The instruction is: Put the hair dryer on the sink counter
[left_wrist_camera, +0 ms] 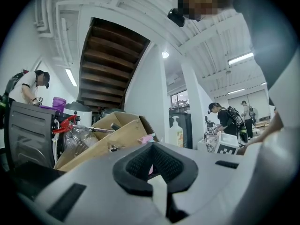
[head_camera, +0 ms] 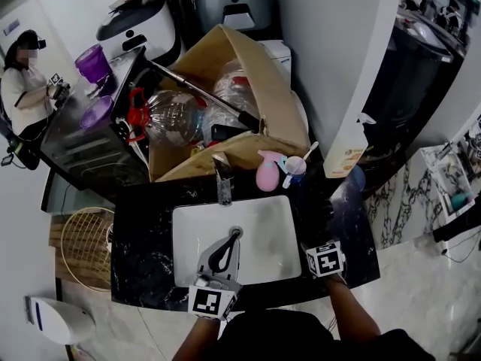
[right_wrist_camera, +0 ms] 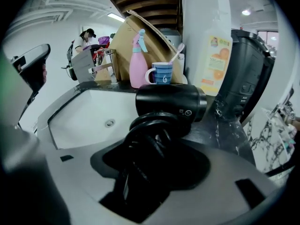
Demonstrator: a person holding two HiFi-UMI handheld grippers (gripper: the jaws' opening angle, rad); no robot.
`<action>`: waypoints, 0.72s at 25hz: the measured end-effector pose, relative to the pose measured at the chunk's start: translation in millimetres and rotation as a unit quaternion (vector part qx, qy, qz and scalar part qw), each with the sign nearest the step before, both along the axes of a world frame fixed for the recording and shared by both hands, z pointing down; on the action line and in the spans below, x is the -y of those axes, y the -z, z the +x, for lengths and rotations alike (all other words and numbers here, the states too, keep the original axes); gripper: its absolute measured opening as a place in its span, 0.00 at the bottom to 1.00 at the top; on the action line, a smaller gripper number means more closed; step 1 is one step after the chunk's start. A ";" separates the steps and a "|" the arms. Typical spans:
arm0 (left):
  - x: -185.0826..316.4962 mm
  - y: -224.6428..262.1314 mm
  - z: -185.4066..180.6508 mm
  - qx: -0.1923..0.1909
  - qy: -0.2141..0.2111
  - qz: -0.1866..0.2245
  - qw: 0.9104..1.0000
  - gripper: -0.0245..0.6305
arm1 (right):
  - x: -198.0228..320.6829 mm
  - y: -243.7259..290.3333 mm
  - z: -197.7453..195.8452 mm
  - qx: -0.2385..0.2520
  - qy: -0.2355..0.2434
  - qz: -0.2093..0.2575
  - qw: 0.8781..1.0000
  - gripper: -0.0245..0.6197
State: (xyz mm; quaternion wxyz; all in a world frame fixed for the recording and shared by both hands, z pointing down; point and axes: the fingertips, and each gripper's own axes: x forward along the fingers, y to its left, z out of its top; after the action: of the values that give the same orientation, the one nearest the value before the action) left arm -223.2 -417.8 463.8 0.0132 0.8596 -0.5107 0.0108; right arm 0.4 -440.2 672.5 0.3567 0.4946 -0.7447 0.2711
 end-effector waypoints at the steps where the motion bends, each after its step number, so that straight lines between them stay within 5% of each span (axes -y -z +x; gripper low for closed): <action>1: 0.7 1.2 0.2 -0.002 0.000 0.000 1.000 0.04 | 1.7 -1.1 -1.6 0.007 -0.004 -0.004 1.000 0.43; 8: 1.3 -3.9 2.3 0.001 0.000 -0.013 1.000 0.04 | 4.9 -5.0 -5.2 0.009 0.005 -0.006 1.000 0.43; 11: -0.5 -5.6 4.4 -0.002 -0.003 -0.013 1.000 0.04 | 4.9 0.8 -3.1 0.009 -0.003 0.010 1.000 0.52; 18: -8.5 -5.3 2.2 -0.003 0.001 -0.013 1.000 0.04 | 0.1 82.8 -11.3 0.069 -0.012 0.127 0.989 0.57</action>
State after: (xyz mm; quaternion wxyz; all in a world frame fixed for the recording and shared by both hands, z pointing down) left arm -221.0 -409.2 469.1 0.0257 0.8587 -0.5115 0.0150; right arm -10.9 -440.3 589.7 0.2350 0.5249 -0.7901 0.2120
